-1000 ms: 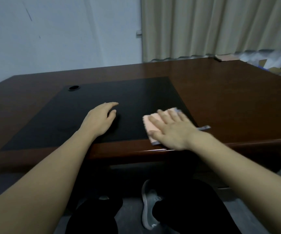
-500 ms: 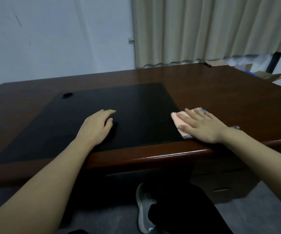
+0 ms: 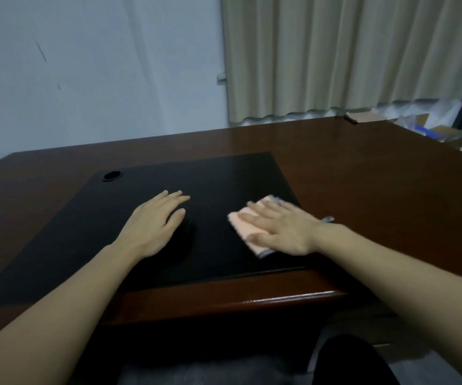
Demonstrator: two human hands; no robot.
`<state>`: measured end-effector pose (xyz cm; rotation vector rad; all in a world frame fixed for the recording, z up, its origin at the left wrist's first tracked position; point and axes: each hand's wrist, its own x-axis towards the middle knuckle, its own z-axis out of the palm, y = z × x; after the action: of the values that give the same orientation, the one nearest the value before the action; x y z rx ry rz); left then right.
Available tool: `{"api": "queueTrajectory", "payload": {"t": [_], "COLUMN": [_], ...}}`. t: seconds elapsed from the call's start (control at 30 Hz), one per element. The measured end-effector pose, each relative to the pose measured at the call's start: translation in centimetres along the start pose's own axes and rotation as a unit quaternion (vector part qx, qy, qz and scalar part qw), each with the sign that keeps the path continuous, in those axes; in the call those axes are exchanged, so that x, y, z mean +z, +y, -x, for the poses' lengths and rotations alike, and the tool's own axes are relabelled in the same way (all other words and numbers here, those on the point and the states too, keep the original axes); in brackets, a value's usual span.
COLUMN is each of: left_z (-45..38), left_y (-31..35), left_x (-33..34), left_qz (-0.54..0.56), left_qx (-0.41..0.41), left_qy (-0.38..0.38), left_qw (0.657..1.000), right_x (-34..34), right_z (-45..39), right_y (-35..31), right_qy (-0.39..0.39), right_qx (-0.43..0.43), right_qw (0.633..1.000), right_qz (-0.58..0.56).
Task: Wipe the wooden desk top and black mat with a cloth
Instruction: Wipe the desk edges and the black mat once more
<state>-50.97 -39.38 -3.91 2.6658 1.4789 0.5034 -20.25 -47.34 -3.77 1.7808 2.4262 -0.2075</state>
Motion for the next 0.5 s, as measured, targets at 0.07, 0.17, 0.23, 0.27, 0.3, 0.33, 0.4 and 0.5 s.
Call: {"api": "queueTrajectory", "payload": {"t": [0.07,0.17,0.23,0.27,0.3,0.33,0.4,0.5], "left_z": [-1.2,-2.3,-2.4,-2.4,-2.5,-2.6,-2.6,-2.5], "left_y": [-0.2,0.8,1.4,1.6,1.6,1.5,1.4,1.4], "left_x": [-0.2,0.6,1.4,1.8,2.0,2.2,2.3,2.5], "left_qz": [0.026,0.015,0.005,0.005,0.010,0.020,0.048,0.063], "left_qx": [-0.029,-0.027,-0.014,-0.011,-0.012,-0.017,-0.032,-0.031], "left_qy": [0.010,-0.020,-0.040,-0.045,-0.044,-0.040,-0.026,-0.012], "left_qw": [0.999,0.999,0.999,0.999,0.999,0.999,0.998,0.997], "right_x": [-0.5,-1.2,-1.6,-1.7,-1.8,-1.7,-1.3,-0.1], "right_z": [-0.9,-3.3,-5.4,-6.5,-7.6,-8.4,-8.2,-4.9], "right_y": [4.4,9.4,10.0,9.1,7.6,5.6,0.8,-3.4], "right_qy": [0.002,-0.010,-0.013,-0.012,-0.010,-0.009,-0.007,-0.006], "right_qx": [0.072,0.162,0.193,0.197,0.187,0.164,0.082,-0.046], "right_qw": [0.997,0.986,0.980,0.980,0.982,0.986,0.995,0.998], "right_qz": [-0.012,-0.032,-0.035,-0.028,-0.016,0.004,0.049,0.043]}}
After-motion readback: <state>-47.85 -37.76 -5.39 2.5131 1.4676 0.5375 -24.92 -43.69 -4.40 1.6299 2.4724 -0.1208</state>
